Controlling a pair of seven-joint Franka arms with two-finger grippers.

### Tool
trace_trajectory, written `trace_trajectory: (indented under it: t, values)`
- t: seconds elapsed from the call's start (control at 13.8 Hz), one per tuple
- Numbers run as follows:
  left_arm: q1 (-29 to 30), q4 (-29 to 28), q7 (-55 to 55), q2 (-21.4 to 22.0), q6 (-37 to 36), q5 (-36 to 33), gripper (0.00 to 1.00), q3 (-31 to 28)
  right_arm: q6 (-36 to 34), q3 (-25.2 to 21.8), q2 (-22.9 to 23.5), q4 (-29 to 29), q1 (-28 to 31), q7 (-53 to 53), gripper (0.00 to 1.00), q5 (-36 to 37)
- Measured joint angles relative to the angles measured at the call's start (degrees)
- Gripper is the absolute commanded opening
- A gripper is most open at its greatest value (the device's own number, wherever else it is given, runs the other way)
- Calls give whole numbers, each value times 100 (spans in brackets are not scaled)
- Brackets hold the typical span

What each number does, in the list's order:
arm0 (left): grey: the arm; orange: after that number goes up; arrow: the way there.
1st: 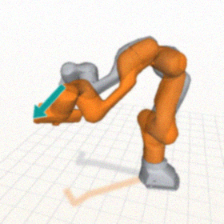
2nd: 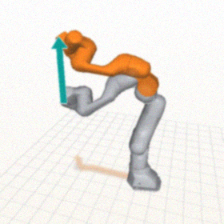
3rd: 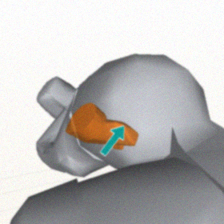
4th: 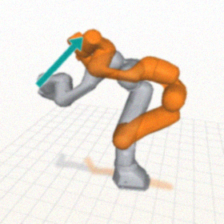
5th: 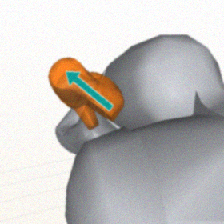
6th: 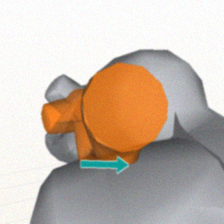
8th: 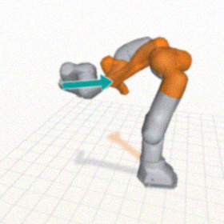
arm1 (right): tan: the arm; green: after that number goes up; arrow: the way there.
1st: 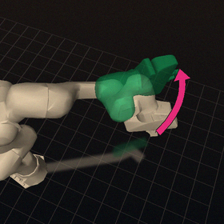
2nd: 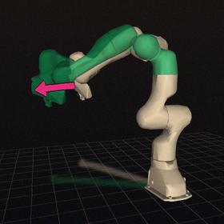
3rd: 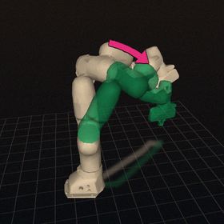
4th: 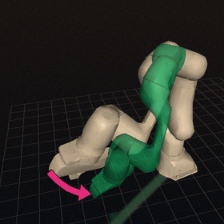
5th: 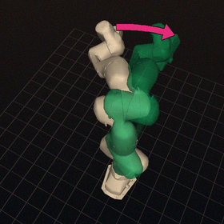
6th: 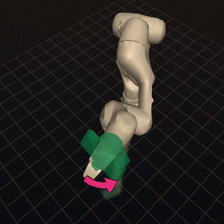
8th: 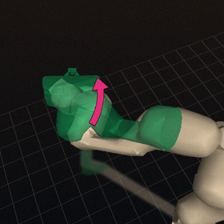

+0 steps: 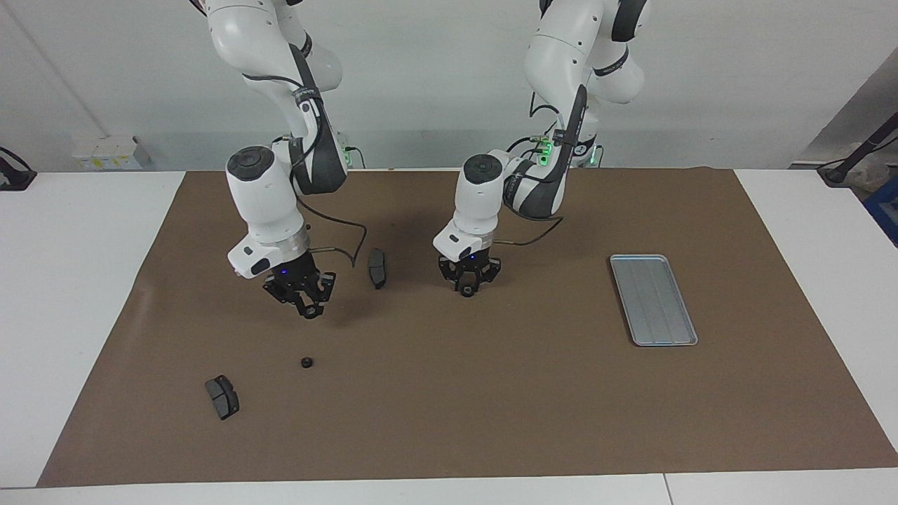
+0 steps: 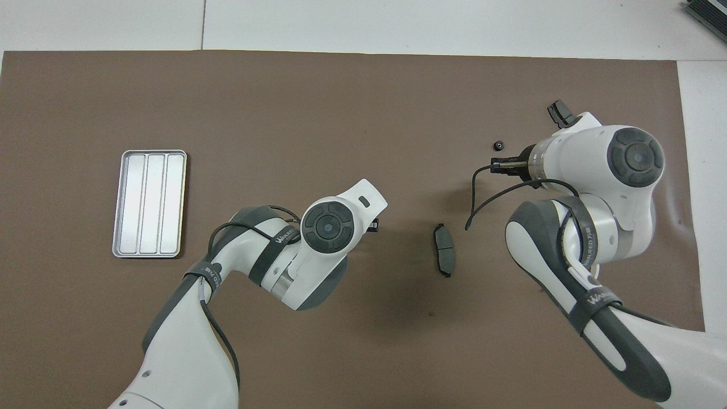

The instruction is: Pick bearing gear from pile to tray

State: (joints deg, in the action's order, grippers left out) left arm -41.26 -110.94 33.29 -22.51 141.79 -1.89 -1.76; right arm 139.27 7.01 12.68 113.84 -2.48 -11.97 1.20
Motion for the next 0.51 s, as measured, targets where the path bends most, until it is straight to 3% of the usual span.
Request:
trace_trajectory:
  t: [0.22, 0.51]
  values:
    - [-15, 7, 0, -18, -1, -1, 18, 3, -126, 5, 108, -278, -230, -214, 0, 0]
    - [76, 406, 12, -57, -590, -1, 18, -104, -211, 9, 416, -774, -607, -777, 0, 0]
